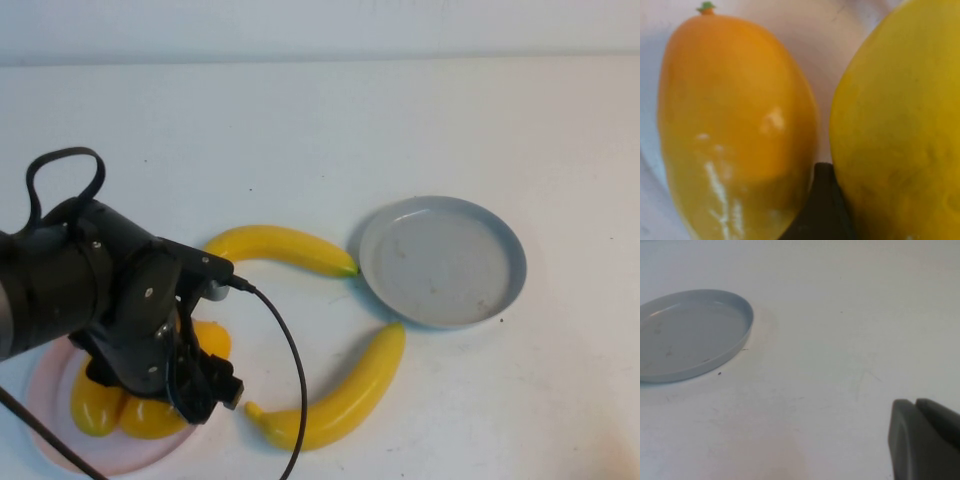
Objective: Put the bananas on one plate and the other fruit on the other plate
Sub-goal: Put one type of fruit in the left plate
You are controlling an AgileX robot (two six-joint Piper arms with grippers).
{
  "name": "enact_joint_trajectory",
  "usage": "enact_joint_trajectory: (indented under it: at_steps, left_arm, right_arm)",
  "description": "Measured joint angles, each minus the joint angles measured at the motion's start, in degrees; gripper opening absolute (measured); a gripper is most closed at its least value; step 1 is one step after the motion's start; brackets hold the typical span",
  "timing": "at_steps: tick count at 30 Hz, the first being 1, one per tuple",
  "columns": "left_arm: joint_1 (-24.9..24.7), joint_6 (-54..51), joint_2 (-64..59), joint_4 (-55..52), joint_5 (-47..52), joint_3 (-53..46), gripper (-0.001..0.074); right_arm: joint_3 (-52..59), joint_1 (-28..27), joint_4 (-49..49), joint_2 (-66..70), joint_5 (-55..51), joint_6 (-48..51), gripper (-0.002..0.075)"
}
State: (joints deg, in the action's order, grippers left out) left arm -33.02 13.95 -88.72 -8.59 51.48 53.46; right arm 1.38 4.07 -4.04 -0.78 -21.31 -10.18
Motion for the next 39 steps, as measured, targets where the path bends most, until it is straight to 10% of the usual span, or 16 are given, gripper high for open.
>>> enact_joint_trajectory:
  at_steps: [25, 39]
  left_arm:
    - [0.1, 0.0, 2.6, 1.0, 5.3, 4.0, 0.0591]
    - [0.1, 0.0, 32.3, 0.5, -8.9, -6.8, 0.002]
  right_arm:
    - [0.0, 0.0, 0.0, 0.0, 0.0, 0.0, -0.0017]
    - [0.0, 0.0, 0.0, 0.0, 0.0, 0.0, -0.0017]
